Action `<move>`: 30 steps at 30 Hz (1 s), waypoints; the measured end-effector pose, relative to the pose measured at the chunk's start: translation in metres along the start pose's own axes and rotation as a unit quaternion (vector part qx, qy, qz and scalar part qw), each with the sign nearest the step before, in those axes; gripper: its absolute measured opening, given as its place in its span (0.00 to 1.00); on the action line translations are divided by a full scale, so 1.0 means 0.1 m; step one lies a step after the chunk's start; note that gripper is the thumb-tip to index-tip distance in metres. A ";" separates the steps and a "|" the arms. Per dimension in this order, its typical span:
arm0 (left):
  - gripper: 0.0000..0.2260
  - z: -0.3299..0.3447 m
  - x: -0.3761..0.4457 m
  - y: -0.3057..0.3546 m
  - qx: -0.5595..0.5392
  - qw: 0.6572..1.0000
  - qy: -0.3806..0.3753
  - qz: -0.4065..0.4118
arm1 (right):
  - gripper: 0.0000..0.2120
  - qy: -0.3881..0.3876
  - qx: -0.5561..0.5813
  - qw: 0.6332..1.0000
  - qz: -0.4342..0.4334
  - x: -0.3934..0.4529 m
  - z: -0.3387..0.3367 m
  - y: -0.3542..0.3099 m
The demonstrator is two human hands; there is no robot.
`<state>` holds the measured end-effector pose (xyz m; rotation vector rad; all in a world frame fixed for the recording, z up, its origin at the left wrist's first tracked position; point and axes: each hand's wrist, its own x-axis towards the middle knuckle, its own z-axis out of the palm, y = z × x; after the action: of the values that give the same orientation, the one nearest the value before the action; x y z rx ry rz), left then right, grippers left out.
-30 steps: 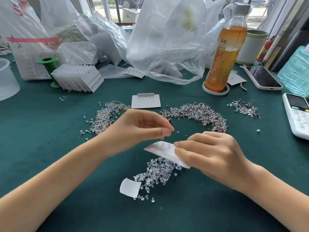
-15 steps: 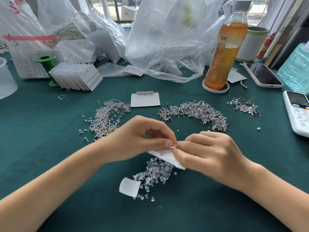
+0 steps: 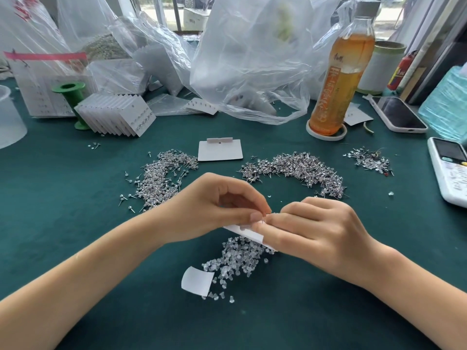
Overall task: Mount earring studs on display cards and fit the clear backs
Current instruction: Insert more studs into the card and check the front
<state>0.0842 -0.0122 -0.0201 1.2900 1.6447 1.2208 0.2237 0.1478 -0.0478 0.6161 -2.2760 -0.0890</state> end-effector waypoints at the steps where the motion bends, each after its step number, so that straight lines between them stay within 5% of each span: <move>1: 0.07 -0.01 0.00 0.00 -0.017 1.000 0.004 0.000 | 0.07 0.003 0.000 1.000 -0.002 0.00 0.00 0.00; 13: 0.06 0.03 0.00 -0.02 -0.053 0.998 0.010 -0.012 | 0.06 0.003 -0.003 1.000 -0.002 -0.03 0.05 -0.04; 30: 0.06 -0.02 0.03 0.03 0.053 0.997 -0.047 0.010 | 0.12 0.027 -0.030 0.999 -0.015 -0.02 0.05 -0.08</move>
<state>0.0823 -0.0096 -0.0167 1.4096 1.6503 1.0805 0.2244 0.1411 -0.0545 0.6145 -2.2041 -0.1524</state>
